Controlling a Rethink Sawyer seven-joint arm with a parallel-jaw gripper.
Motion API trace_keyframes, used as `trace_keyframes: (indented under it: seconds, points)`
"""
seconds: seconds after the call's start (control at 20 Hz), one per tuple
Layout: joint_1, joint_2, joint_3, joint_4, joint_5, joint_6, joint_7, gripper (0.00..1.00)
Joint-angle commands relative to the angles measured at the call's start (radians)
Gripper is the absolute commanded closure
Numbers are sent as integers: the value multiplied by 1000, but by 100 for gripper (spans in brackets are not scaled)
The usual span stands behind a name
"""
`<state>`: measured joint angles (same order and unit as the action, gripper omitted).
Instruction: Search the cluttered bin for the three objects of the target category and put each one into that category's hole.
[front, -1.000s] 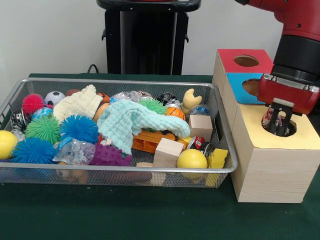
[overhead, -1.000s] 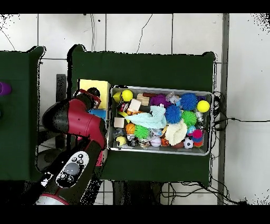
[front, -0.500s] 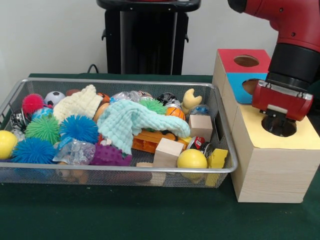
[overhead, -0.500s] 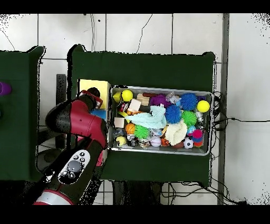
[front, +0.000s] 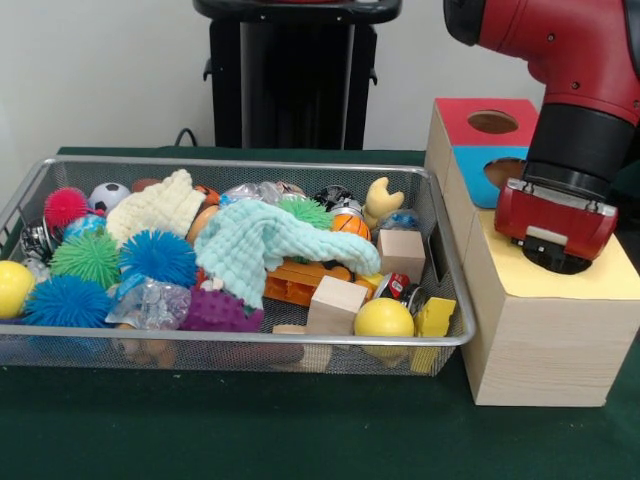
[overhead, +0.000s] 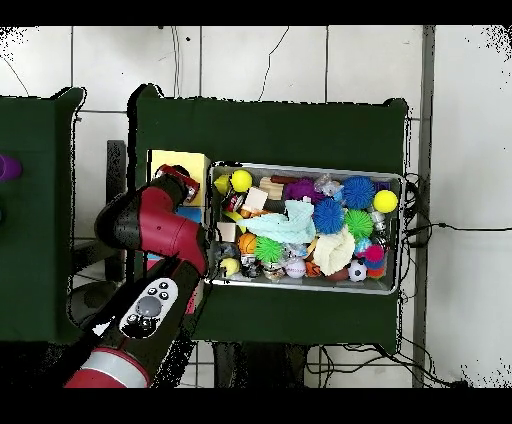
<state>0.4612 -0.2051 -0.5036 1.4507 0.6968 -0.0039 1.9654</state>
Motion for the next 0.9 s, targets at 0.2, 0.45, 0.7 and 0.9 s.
trace_keyframes:
  seconds: [0.2,0.45,0.7,0.9]
  points:
    - [-56,82,180,-6,26,-73,245,0]
    - [-88,57,226,12,-7,-98,248,0]
    - [-58,66,197,7,41,-64,259,0]
    - [-89,47,241,21,6,-72,247,0]
